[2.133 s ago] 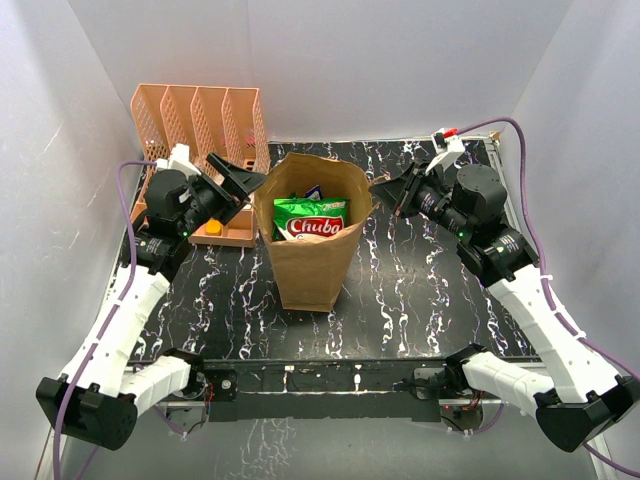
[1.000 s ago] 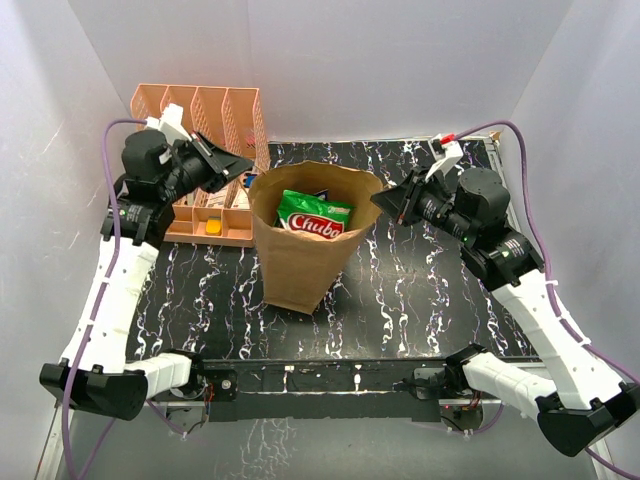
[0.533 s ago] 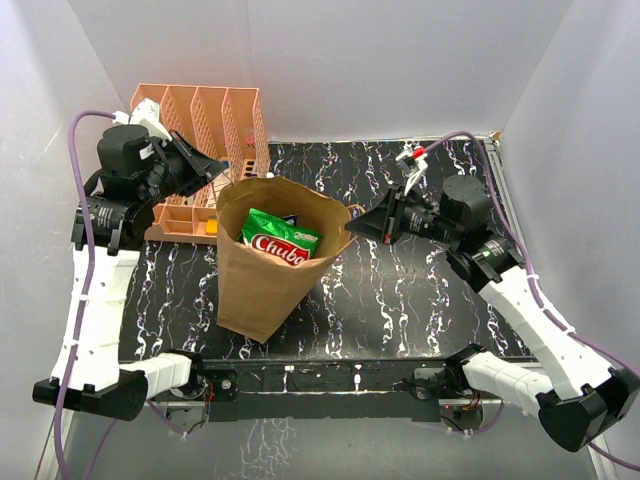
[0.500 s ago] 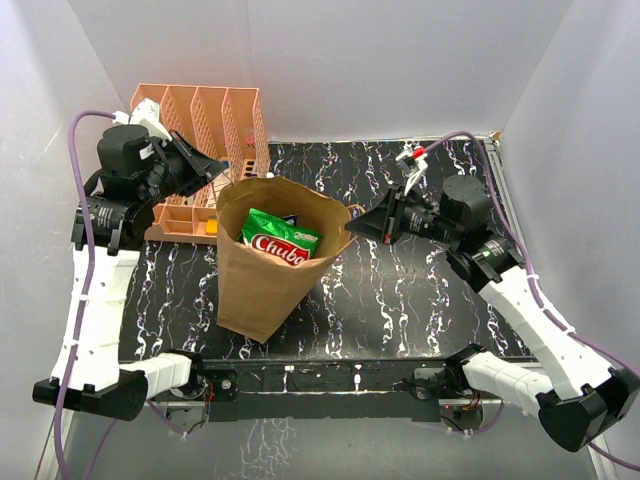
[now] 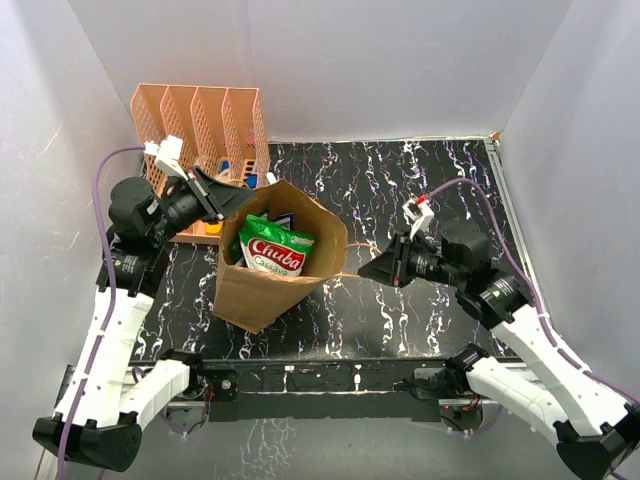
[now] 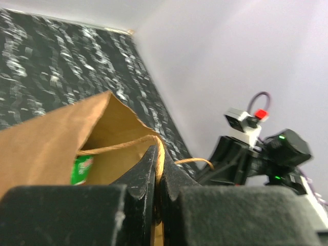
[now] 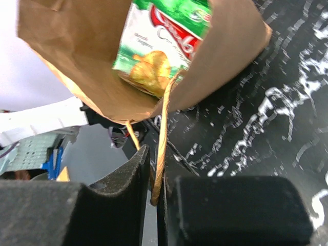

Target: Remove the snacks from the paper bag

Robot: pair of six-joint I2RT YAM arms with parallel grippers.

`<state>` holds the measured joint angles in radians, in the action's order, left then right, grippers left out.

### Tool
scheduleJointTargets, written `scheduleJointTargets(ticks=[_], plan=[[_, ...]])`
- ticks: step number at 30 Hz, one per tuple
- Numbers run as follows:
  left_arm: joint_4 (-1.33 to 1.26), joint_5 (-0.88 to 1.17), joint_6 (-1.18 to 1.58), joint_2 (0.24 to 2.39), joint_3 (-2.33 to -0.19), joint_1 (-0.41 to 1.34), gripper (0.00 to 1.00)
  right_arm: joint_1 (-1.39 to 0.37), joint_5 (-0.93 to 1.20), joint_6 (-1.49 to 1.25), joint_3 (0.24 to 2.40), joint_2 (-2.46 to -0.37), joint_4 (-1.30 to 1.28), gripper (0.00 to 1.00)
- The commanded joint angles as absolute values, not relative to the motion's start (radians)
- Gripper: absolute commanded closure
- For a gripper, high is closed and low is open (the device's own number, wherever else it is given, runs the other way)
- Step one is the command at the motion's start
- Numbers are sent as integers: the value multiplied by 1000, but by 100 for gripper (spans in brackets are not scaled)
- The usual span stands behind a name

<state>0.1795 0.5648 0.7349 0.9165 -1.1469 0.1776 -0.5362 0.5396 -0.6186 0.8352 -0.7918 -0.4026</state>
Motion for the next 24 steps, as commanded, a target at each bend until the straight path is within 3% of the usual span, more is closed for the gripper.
scheduleJointTargets(ticks=[1, 10, 17, 24], plan=[[-119, 779, 916, 887, -1024, 172, 100, -536, 370, -602, 803, -700, -622, 84], [-241, 884, 1015, 891, -983, 172, 100, -535, 180, -518, 991, -683, -800, 60], [-178, 894, 979, 911, -1056, 172, 100, -536, 56, -310, 1211, -780, -772, 23], [-194, 874, 1026, 927, -1073, 182, 100, -535, 346, -135, 1372, -956, -599, 21]])
